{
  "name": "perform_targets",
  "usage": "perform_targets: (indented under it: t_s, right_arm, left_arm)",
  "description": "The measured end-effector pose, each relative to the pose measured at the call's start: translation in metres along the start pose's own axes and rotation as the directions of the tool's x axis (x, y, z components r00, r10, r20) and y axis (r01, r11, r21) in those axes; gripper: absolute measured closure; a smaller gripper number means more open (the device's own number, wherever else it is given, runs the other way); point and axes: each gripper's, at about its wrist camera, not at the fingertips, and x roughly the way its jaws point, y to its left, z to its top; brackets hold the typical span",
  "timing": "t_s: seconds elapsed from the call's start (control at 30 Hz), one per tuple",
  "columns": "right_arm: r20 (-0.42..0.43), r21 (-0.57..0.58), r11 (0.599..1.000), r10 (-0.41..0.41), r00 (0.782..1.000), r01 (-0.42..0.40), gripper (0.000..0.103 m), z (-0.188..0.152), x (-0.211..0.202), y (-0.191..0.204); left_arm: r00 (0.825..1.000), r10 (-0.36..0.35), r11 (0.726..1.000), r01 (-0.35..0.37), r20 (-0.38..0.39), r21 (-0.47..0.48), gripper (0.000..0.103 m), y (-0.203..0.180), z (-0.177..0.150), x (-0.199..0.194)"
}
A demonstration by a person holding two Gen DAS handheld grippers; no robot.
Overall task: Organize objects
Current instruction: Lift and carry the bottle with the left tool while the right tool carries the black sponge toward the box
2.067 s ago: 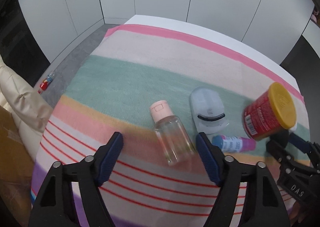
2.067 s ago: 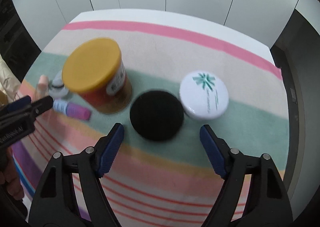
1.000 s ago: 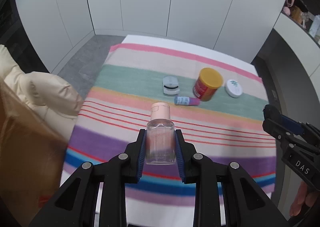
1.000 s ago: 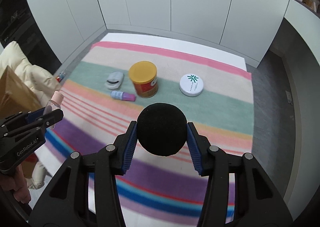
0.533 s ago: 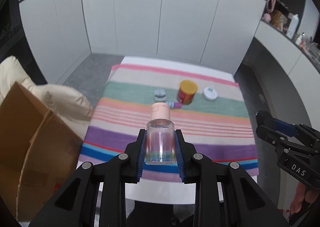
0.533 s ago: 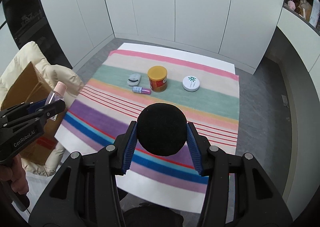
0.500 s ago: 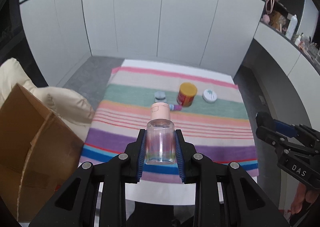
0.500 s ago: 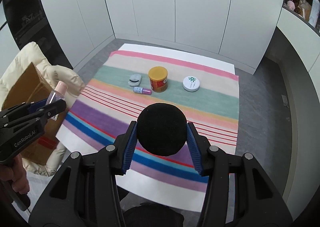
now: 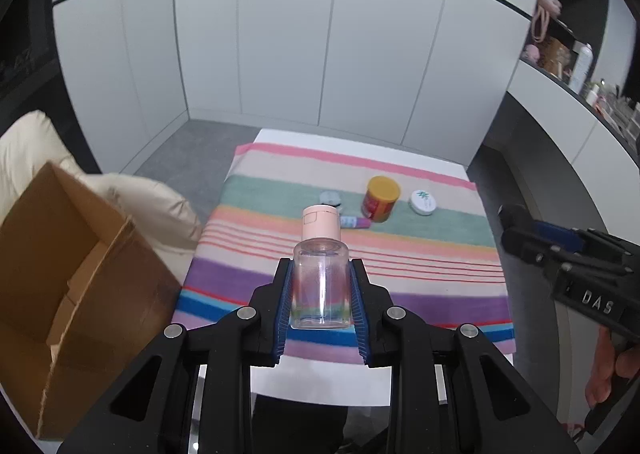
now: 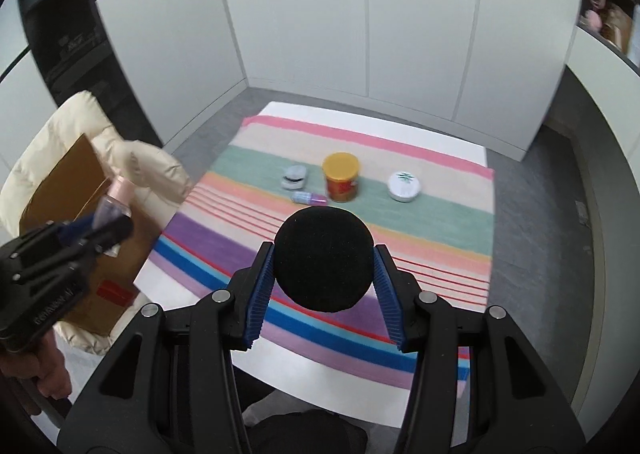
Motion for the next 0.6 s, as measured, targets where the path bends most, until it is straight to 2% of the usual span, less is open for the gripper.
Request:
perform_targets:
  t_s: [0.13,0.6]
  right_arm:
    - [-0.002,0.024,1.0,0.017,1.0,-0.017,0.053,0.005,0.008,0.01]
    - [-0.01,-0.092,0.995,0.049,0.999,-0.049,0.053,0.009,0.029,0.073]
  left_arm:
    - [1.0,0.024,1.0,-0.024,0.018,0.001,0.075,0.008,-0.001,-0.001]
    - [0.996,0.075,0.995,-0.071,0.045,-0.072,0.075,0.051,-0.003,-0.012]
